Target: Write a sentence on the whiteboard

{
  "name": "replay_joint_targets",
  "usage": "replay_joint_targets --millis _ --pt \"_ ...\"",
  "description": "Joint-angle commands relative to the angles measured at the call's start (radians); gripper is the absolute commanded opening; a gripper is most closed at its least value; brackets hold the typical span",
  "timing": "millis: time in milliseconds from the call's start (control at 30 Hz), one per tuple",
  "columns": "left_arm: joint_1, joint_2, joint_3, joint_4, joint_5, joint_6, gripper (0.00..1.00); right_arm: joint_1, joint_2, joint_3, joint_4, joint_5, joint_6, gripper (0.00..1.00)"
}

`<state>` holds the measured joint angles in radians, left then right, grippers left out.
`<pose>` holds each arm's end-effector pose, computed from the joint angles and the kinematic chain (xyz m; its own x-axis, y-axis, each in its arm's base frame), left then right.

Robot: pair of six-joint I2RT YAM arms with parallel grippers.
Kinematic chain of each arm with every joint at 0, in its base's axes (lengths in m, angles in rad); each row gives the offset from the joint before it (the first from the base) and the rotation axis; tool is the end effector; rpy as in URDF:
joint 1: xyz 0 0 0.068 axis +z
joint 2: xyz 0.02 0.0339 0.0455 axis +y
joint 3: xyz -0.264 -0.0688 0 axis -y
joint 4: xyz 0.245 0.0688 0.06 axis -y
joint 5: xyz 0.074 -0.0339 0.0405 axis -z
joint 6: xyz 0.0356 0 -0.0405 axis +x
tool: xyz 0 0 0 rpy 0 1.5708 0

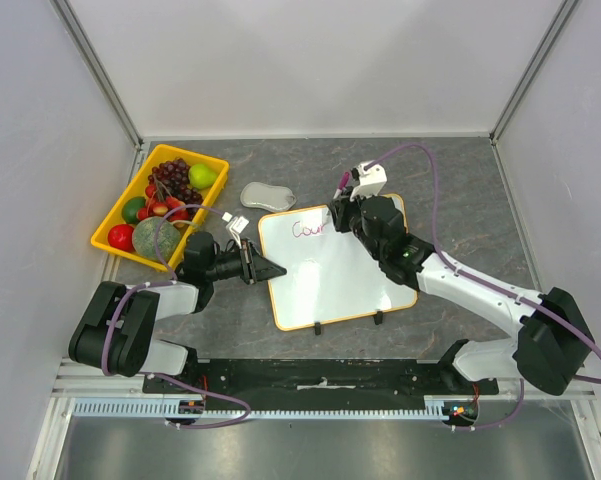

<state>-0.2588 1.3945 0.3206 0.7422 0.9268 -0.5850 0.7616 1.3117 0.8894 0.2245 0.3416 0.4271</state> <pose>0.2184 -0.0873 0.1556 -0.7509 -0.1442 -0.6445 0.5637 0.3686 -0.7392 0.2296 0.2024 0.3019 -0.3003 0.2529 -0.9197 -0.3165 0.8831 0.3462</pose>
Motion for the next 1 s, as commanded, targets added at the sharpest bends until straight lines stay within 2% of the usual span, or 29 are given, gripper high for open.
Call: replay_joint_targets --millis 0,667,967 --pt "-0.013 0.011 0.006 -0.023 -0.017 0.103 0.02 -0.021 0.012 0.04 0.027 0.024 -0.005 0.0" --pt "-0.014 0.011 0.006 -0.023 -0.019 0.105 0.02 -0.028 -0.023 -0.023 0.01 -0.009 0.007 0.0" --pt "-0.014 0.012 0.006 -0.024 -0.019 0.105 0.02 -0.03 -0.054 0.008 0.009 -0.021 0.025 0.0"
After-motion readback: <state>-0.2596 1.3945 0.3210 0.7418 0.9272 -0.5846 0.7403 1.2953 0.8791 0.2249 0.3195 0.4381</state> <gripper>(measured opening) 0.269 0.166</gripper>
